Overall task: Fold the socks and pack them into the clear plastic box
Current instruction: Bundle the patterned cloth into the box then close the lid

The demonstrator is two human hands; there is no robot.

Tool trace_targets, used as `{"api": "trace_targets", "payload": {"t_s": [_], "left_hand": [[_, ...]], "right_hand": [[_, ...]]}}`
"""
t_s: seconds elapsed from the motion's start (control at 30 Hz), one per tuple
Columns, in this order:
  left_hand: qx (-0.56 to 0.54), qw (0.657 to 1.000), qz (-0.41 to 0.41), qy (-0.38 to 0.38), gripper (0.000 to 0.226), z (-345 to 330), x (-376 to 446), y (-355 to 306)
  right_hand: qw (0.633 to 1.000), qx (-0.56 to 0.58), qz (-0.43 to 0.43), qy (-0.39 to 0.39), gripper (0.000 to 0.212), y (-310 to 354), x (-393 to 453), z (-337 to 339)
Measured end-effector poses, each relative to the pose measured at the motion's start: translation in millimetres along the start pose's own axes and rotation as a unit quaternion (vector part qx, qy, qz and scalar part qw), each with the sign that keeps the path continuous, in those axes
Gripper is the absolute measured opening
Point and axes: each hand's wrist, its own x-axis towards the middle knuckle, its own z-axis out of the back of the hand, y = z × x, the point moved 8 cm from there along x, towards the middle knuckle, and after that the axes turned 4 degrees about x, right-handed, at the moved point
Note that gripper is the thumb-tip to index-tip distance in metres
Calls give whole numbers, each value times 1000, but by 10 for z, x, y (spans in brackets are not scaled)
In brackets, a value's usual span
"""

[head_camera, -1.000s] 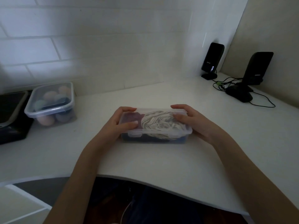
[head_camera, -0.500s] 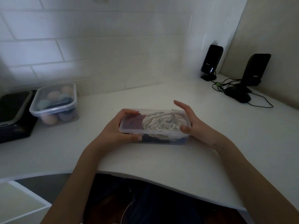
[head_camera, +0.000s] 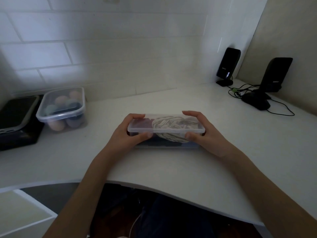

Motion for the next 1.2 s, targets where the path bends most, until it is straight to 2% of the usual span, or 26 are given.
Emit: {"api": "trace_targets", "payload": {"t_s": [0.1, 0.23, 0.33, 0.4, 0.47, 0.53, 0.6, 0.73, 0.87, 1.2], "left_hand": [[47, 999, -11, -19, 62, 39, 13, 28], [86, 993, -30, -75, 52, 126, 23, 24], [207, 972, -49, -103, 46, 137, 56, -7], [298, 936, -133, -132, 34, 146, 68, -117], [402, 879, -211, -146, 30, 107, 105, -216], [475, 834, -239, -148, 41, 79, 184, -250], [522, 811, -224, -139, 48, 116, 287, -198], [552, 822, -113, -81, 65, 299, 507, 184], [575, 812, -64, -71, 67, 521, 710, 405], [584, 802, -59, -110, 78, 731, 943, 575]], "right_hand": [[1000, -17, 4, -9, 54, -8, 22, -1], [999, -38, -2, -27, 37, -79, 127, -59], [996, -35, 1, -85, 28, -113, 255, -109], [992, -47, 5, -115, 29, -109, 365, -180], [991, -56, 7, -120, 31, -103, 514, -299], [992, -66, 10, -103, 34, -112, 708, -464], [994, -71, 20, -86, 38, -115, 919, -657], [994, -63, 32, -78, 39, -120, 1335, -1007], [992, -63, 53, -96, 43, -131, 1706, -1253], [989, -67, 90, -91, 43, -138, 2109, -1408]]}}
